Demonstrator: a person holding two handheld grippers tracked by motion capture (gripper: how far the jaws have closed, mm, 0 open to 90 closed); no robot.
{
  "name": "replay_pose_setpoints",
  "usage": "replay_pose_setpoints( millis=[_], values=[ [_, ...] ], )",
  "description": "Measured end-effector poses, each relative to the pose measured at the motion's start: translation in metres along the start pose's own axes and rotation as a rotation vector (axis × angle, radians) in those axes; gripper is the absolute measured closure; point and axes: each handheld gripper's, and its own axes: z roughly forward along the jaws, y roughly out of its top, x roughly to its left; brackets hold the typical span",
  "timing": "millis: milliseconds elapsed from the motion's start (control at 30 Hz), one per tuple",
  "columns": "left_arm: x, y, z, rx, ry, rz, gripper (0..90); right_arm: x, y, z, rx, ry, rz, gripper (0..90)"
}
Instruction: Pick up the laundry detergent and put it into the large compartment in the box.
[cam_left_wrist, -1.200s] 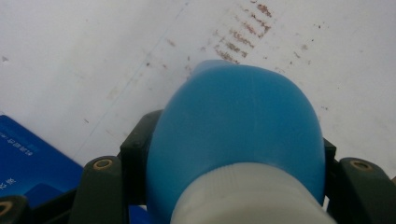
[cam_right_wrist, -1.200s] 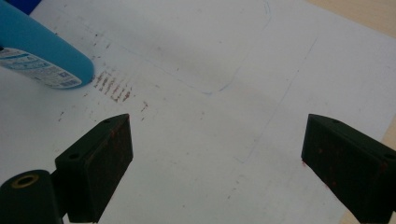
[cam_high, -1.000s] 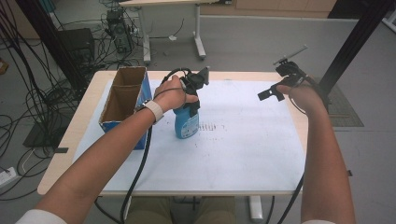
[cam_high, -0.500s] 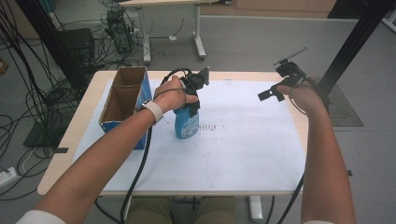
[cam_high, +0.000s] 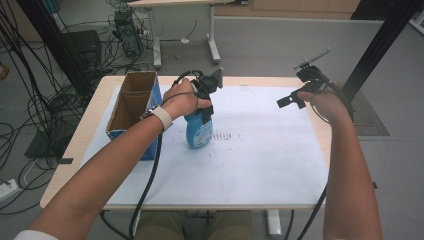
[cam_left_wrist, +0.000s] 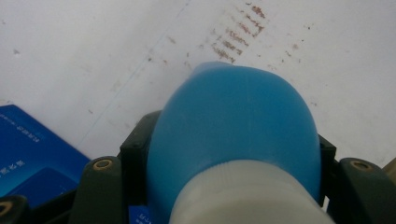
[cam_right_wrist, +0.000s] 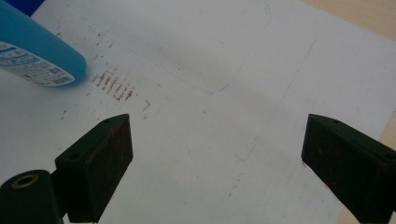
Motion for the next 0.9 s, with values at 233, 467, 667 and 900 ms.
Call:
replay_pose_setpoints(
  millis=[233,467,667,900],
  values=[
    [-0.004,-0.008,-0.020,-0.006,0.014,-0.023,38.4,0.005,-0.002,-0.003,-0.004,0.001,-0.007,8.7],
    [-0.007,-0.021,-0.039,-0.020,0.010,-0.062,38.4,0.013,-0.004,-0.009,-0.010,-0.003,-0.021,8.7],
    [-0.014,-0.030,-0.050,-0.025,0.025,-0.079,38.4,0.020,-0.006,-0.013,-0.018,-0.003,-0.033,8.9],
    [-0.021,-0.037,-0.059,-0.030,0.031,-0.096,38.4,0.025,-0.010,-0.019,-0.027,-0.002,-0.043,9.0]
  ],
)
